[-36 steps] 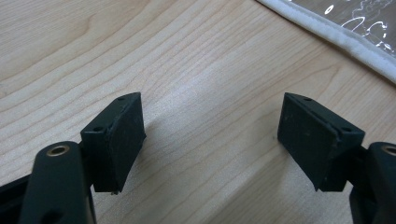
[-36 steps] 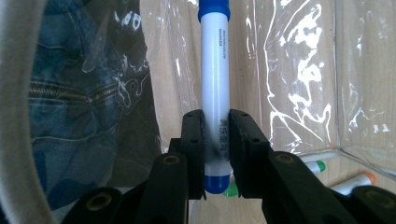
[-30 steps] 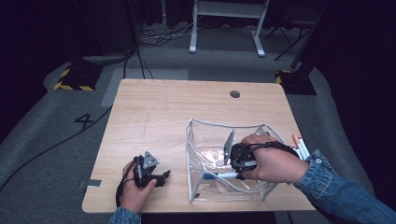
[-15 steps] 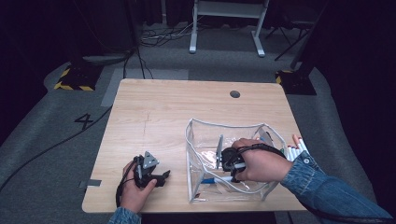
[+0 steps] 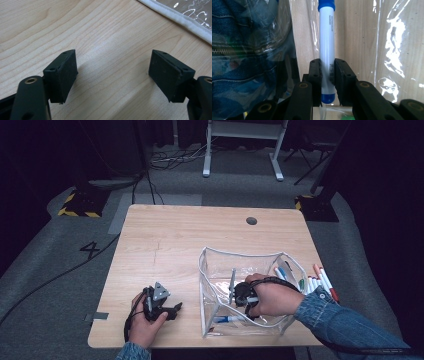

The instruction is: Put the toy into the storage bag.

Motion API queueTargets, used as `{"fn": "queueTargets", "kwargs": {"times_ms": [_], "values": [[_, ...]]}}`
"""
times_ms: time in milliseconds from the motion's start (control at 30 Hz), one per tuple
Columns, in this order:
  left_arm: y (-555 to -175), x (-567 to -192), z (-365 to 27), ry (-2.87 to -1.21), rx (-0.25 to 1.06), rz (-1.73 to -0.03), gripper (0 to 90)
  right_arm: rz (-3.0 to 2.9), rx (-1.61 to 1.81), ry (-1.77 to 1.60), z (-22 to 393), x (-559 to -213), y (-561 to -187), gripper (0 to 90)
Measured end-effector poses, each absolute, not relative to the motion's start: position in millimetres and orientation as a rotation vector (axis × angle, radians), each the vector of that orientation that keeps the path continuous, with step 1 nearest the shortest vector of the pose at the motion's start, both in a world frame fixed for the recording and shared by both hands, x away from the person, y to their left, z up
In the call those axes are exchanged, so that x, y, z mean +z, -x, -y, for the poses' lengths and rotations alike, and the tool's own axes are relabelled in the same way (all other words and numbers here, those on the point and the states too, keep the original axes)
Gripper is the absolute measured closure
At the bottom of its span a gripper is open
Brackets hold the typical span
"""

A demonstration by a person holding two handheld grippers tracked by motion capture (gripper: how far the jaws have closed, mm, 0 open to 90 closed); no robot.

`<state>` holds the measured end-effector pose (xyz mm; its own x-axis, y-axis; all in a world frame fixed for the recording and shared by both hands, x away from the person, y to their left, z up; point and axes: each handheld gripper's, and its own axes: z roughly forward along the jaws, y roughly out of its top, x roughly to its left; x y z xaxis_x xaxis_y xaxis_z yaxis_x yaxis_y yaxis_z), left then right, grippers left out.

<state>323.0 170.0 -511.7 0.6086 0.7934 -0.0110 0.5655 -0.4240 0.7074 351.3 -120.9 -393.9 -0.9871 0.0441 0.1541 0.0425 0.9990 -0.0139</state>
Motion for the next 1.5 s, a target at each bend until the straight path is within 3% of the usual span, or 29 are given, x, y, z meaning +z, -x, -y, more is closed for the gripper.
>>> {"fn": "queueTargets", "kwargs": {"times_ms": [533, 733, 1100, 1500], "values": [[-323.0, -511.7, -170.0, -2.148, 0.428, -1.066, 23.2, 2.946, 0.040, 0.059, 121.5, -410.8, -353.7, 75.1], [-323.0, -511.7, -170.0, -2.148, 0.428, -1.066, 23.3, 2.939, -0.001, 0.096, 123.7, -410.2, -355.3, 63.4], [-323.0, -511.7, -170.0, -2.148, 0.429, -1.065, 23.3, 3.064, -0.374, 0.271, 145.5, -359.2, -364.9, 54.7], [-323.0, -511.7, -169.9, -2.148, 0.429, -1.066, 23.3, 3.088, -0.708, 0.529, 195.9, -295.8, -371.1, 54.8]]}}
